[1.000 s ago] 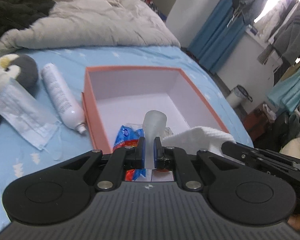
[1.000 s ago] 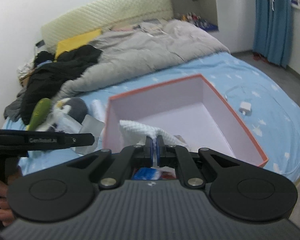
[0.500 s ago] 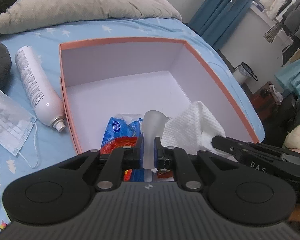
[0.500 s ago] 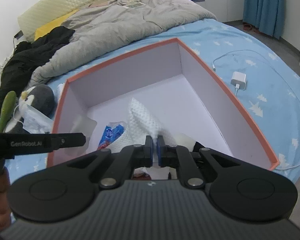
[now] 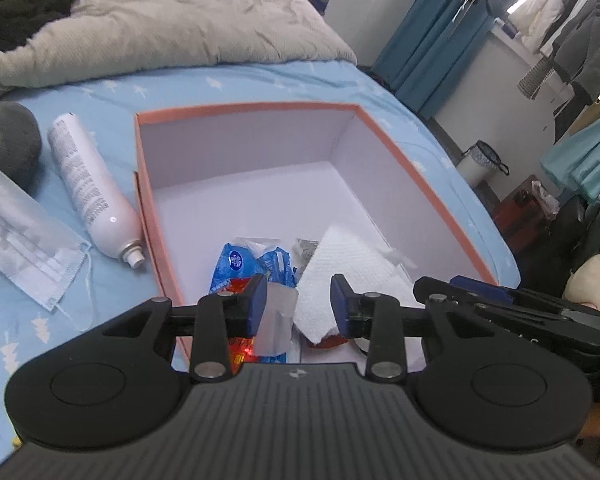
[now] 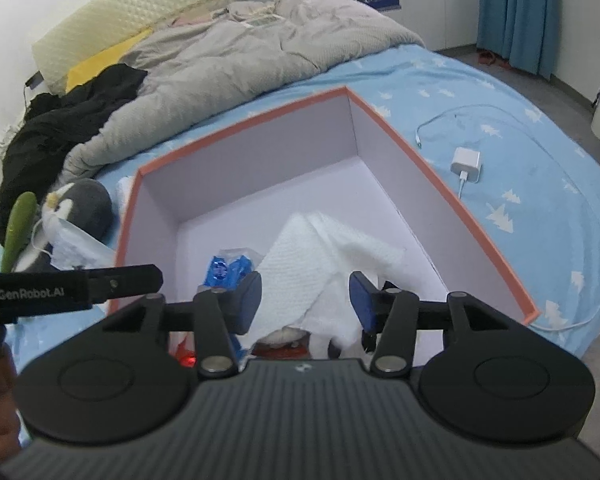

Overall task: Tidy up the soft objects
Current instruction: 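Lower the cup and wipe into the pink box and open both grippers, then withdraw both open grippers from the box toward the bird toy and mask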

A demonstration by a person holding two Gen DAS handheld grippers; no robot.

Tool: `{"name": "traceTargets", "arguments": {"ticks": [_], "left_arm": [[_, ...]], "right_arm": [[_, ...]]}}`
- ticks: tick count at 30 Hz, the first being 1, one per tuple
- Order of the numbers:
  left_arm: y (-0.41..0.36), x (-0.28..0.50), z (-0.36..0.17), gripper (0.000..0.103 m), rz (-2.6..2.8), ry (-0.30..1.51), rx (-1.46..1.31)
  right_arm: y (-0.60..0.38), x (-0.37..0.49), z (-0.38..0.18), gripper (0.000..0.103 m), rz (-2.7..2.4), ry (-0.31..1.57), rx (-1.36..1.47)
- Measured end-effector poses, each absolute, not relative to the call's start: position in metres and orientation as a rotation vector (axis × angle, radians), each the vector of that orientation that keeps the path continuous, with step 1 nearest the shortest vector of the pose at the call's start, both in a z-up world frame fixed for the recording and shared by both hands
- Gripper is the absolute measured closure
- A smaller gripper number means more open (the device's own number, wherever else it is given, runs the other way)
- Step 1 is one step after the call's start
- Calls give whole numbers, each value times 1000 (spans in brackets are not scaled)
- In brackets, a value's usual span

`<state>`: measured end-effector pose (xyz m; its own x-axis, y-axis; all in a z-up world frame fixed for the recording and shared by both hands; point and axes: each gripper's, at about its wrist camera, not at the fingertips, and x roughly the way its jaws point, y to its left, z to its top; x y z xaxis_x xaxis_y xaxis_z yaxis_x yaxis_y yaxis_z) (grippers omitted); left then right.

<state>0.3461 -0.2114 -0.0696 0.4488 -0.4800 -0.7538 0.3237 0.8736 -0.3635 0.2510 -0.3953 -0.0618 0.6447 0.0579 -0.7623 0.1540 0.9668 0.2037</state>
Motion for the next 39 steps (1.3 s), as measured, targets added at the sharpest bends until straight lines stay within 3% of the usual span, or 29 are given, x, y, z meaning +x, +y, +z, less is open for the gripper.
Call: {"name": "traceTargets", "arguments": {"ticks": [19,39], "left_arm": [[-120,217,-8,63,-417,835,-215],[-26,99,-8,56,-281,758,-292]], "right_arm": [[-325,158,2,51,69,727,222],[-242,73,8,51,258,666,149]]}}
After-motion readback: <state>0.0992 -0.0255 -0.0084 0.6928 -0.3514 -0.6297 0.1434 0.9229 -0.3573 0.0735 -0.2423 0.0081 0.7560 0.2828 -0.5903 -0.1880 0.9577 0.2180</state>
